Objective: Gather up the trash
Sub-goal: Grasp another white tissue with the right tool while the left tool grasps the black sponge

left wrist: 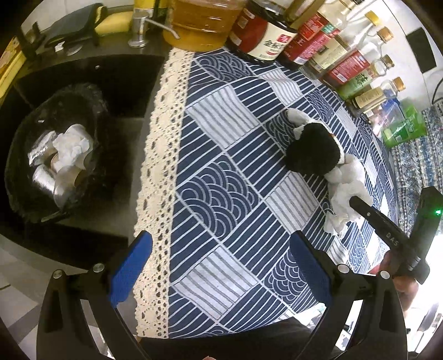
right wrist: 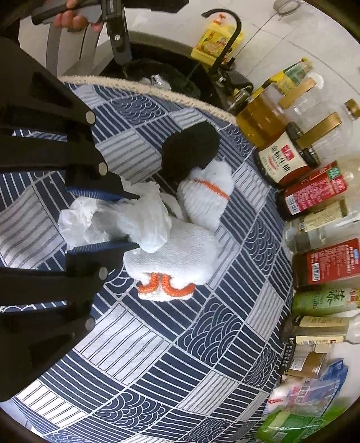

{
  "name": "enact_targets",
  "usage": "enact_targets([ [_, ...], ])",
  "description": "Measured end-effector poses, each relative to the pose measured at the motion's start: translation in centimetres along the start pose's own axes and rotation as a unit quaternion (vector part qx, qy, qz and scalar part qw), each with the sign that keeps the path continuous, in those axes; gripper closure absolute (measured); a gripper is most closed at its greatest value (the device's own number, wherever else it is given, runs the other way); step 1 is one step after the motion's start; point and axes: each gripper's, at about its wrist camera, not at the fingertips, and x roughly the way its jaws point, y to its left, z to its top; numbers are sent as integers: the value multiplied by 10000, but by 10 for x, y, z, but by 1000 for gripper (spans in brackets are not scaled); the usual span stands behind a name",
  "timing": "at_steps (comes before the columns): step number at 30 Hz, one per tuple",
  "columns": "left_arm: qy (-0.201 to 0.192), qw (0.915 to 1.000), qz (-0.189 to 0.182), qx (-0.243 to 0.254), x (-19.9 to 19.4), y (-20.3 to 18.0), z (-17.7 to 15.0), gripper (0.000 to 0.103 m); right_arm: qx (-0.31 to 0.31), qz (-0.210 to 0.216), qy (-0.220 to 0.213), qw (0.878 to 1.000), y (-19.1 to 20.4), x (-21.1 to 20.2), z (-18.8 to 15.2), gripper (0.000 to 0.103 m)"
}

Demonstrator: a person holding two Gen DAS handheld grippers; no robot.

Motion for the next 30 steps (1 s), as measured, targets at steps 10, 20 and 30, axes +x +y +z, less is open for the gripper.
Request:
enact_targets([
  [10, 20, 9991, -35, 430, 6, -31, 15, 7, 252, 343, -364, 9984, -8, -39, 6, 76],
  [20, -8, 9940, 106, 1086, 26, -76, 35, 7, 702, 591, -722, 9932, -33, -79, -1, 76],
  [30, -178, 9836, 457, 1735, 55, -123, 58, 7, 1027, 417, -870, 9900, -68, -104, -15, 76],
])
